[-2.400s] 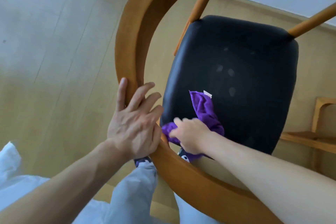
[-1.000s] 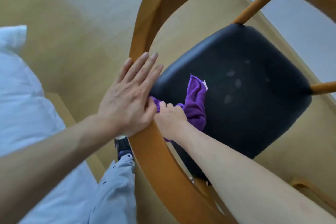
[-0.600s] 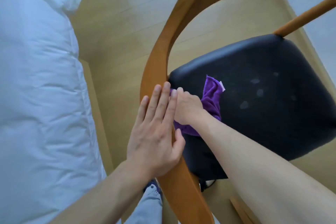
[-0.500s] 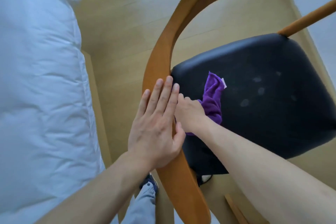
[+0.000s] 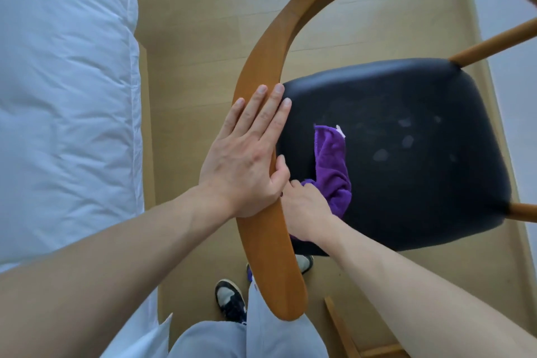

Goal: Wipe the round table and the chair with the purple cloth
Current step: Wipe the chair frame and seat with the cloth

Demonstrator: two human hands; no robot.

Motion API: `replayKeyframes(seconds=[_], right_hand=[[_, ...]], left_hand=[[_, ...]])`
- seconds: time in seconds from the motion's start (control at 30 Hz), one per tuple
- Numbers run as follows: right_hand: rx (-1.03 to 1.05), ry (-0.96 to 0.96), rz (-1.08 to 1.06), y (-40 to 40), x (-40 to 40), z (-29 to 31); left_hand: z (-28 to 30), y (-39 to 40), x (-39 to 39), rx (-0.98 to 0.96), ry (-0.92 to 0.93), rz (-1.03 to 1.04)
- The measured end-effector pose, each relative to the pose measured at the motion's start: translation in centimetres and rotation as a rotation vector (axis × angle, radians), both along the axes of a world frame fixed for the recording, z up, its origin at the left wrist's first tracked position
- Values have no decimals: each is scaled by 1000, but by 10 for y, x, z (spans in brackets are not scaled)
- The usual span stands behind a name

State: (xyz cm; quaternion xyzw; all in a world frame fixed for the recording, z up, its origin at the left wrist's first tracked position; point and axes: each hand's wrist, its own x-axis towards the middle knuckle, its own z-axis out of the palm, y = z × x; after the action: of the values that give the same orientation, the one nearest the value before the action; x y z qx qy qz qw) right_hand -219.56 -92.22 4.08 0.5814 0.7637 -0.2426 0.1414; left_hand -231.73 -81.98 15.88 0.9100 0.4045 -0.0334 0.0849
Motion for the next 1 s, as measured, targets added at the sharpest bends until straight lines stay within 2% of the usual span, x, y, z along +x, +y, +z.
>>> replayKeyframes(seconds=[0.17,0.27,0.33,0.4,0.47,0.5,0.57,0.67,0.77,0.83,0.87,1.0], right_hand=[[-136,60,203,-63,27,1],[-263,81,191,-62,32,14],[-253,119,72,-44,38,23],[-134,165,-183,-24,48,25],[-39,122,-419,-17,53,20],[-24,74,-443,-18,48,19],[-51,8,-312,-38,31,15],[-203,91,-61,-77,26,17],[-302,133,-32,-86,67,26],[-273,60,-178,-84,107,28],[-213,22,-323,-81,128,30],[68,59,-1307,-51,205,20]], left_hand=[[1,-1,0,-18,-25,5],[2,1,-1,-20,-21,6],[3,-3,1,-38,-14,27],[5,-20,4,-73,-37,79],[7,-46,4,-90,-70,135],[8,-57,2,-91,-79,156],[7,-66,0,-94,-83,169],[8,-62,-2,-100,-65,153],[8,-61,-3,-122,-80,149],[7,-61,-5,-122,-87,151],[7,-60,-4,-121,-85,153],[5,-62,-2,-103,-93,159]])
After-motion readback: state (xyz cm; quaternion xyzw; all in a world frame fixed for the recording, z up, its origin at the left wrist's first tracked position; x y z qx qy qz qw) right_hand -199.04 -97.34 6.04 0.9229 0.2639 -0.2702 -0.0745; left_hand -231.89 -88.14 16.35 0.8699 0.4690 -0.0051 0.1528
